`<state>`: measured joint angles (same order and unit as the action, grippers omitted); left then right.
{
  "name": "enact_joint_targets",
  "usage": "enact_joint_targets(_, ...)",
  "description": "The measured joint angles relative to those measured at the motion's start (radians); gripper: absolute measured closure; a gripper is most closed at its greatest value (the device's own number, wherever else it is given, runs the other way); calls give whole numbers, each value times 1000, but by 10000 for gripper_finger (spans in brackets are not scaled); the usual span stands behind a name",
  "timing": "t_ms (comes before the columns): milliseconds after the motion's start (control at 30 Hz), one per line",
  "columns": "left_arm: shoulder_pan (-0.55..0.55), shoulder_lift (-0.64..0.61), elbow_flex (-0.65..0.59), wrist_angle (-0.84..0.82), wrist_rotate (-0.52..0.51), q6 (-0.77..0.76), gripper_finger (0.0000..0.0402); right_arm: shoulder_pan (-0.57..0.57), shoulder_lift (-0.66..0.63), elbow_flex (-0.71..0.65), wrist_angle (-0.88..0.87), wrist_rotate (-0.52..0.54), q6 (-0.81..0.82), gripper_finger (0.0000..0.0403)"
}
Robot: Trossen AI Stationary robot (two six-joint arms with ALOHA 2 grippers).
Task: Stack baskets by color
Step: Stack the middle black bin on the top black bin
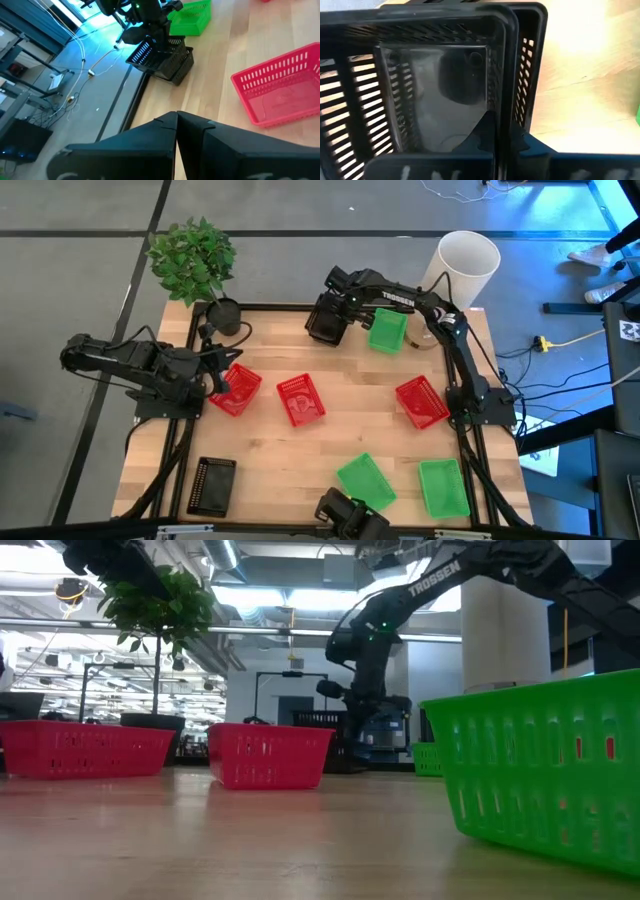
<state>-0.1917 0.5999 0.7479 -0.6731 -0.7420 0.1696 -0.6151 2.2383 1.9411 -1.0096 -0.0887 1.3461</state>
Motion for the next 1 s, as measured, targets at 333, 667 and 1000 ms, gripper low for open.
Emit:
enact_joint_targets(333, 0, 0, 0, 0, 0, 0, 401, 0, -6, 0, -10, 16, -15, 403)
enact_joint_targets(667, 0, 0, 0, 0, 0, 0, 401, -1, -6, 0, -35, -9, -20, 380)
enact_joint_targets(1000, 0, 0, 0, 0, 0, -1, 401, -1, -6, 0, -34, -21, -67, 371)
